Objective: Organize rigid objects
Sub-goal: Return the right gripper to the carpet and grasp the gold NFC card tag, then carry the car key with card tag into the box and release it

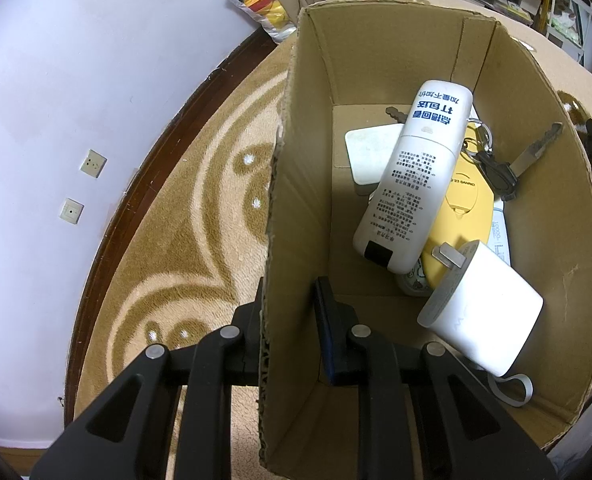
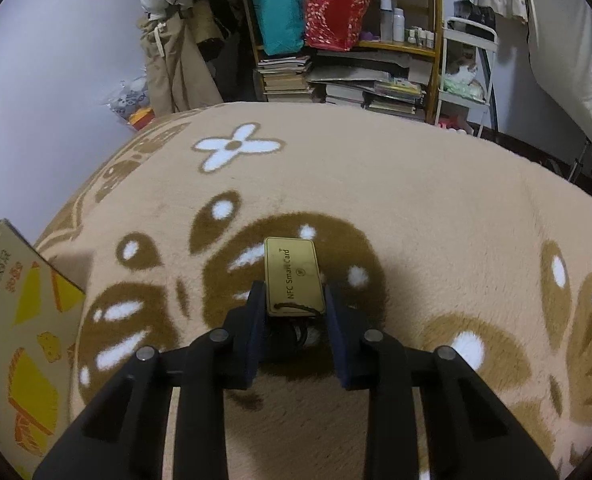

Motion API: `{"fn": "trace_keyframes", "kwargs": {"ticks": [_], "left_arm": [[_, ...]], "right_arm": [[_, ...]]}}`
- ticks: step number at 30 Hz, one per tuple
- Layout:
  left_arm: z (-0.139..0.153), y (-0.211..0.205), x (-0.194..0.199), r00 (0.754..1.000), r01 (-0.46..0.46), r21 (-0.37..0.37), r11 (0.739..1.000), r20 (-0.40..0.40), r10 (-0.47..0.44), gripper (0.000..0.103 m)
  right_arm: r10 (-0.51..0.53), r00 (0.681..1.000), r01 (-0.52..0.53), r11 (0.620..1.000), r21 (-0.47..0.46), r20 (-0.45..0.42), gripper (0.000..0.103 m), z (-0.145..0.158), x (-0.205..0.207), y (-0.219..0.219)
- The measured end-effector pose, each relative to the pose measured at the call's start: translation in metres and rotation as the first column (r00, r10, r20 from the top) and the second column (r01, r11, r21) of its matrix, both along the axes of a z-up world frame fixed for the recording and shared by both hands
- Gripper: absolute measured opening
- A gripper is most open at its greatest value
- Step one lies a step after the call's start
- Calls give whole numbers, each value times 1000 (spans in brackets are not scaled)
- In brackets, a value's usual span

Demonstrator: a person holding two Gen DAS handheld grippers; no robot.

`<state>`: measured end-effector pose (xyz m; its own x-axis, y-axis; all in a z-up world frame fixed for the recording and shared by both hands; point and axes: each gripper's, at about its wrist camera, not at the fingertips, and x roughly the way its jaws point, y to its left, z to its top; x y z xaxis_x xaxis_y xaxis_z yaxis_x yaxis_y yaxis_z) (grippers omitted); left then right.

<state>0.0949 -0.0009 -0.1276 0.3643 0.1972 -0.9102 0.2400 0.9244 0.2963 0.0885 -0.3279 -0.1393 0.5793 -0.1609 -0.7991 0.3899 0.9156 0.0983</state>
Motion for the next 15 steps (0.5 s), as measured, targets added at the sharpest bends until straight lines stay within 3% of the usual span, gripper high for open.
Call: {"fn": "trace_keyframes", "kwargs": {"ticks": [15], "left_arm": [[0, 2, -2, 1000, 2, 1, 1000, 3, -2, 20]], "right_arm": [[83, 993, -82, 997, -18, 80, 31, 51, -17, 55]]}}
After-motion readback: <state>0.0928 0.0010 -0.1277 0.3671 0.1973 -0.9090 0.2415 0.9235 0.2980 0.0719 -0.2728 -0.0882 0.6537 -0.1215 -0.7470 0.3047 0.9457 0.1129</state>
